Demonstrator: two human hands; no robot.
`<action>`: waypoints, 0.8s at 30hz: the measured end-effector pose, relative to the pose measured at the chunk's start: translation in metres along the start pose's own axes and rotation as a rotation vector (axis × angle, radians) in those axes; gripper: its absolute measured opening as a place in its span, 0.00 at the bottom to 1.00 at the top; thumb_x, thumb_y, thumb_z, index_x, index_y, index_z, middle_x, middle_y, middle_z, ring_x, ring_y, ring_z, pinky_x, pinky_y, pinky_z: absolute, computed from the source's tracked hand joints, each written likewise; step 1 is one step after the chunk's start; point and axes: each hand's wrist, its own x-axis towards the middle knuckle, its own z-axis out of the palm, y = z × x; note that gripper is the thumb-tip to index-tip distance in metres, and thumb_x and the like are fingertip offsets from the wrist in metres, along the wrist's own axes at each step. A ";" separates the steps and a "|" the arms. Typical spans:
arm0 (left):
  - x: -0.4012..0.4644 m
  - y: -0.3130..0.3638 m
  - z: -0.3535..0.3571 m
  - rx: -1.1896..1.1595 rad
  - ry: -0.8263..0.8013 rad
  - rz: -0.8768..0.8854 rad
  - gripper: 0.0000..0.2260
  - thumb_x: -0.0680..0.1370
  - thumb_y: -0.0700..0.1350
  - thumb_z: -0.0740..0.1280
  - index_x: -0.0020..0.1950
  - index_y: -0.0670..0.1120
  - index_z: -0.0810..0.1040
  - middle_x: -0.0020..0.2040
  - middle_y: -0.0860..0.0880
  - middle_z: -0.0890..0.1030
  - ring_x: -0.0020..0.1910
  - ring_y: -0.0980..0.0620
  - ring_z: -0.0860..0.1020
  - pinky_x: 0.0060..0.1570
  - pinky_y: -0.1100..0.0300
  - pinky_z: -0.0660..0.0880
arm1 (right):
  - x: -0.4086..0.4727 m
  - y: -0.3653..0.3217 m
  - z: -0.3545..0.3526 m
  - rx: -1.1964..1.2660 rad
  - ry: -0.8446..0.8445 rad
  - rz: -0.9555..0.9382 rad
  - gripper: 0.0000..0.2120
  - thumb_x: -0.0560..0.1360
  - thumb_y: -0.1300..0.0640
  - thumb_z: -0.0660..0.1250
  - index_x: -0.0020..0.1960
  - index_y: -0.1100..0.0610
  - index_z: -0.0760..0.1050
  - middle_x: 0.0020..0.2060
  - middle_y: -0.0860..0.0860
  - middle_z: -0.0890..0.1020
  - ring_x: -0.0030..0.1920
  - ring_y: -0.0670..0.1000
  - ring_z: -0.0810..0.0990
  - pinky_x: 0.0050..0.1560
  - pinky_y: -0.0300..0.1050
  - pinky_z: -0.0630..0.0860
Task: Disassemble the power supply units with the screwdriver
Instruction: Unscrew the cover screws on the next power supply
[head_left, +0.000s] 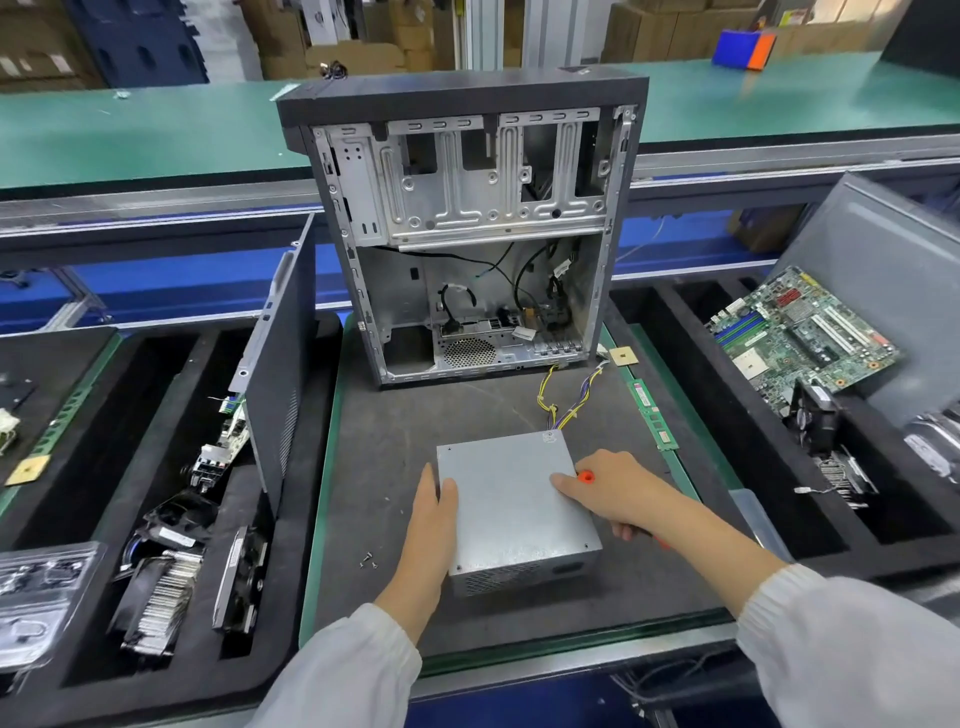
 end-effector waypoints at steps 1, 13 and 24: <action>-0.002 0.000 0.003 -0.013 0.006 0.010 0.20 0.85 0.50 0.51 0.78 0.55 0.56 0.69 0.54 0.72 0.63 0.52 0.74 0.61 0.55 0.73 | 0.000 -0.002 0.001 -0.065 0.036 -0.011 0.22 0.77 0.41 0.56 0.37 0.59 0.69 0.30 0.55 0.77 0.19 0.52 0.74 0.21 0.38 0.71; 0.001 0.009 0.000 -0.020 -0.046 0.019 0.18 0.85 0.51 0.52 0.75 0.57 0.60 0.57 0.62 0.77 0.51 0.64 0.77 0.38 0.70 0.74 | -0.005 -0.020 -0.003 -0.218 0.176 -0.052 0.17 0.76 0.47 0.58 0.35 0.57 0.64 0.27 0.53 0.73 0.24 0.54 0.75 0.26 0.40 0.73; -0.001 0.036 -0.004 0.057 -0.068 0.056 0.20 0.85 0.49 0.53 0.77 0.54 0.57 0.57 0.58 0.76 0.49 0.62 0.77 0.36 0.69 0.74 | -0.013 -0.031 -0.021 -0.286 0.250 -0.129 0.20 0.78 0.44 0.57 0.35 0.57 0.64 0.32 0.52 0.70 0.33 0.56 0.73 0.37 0.47 0.76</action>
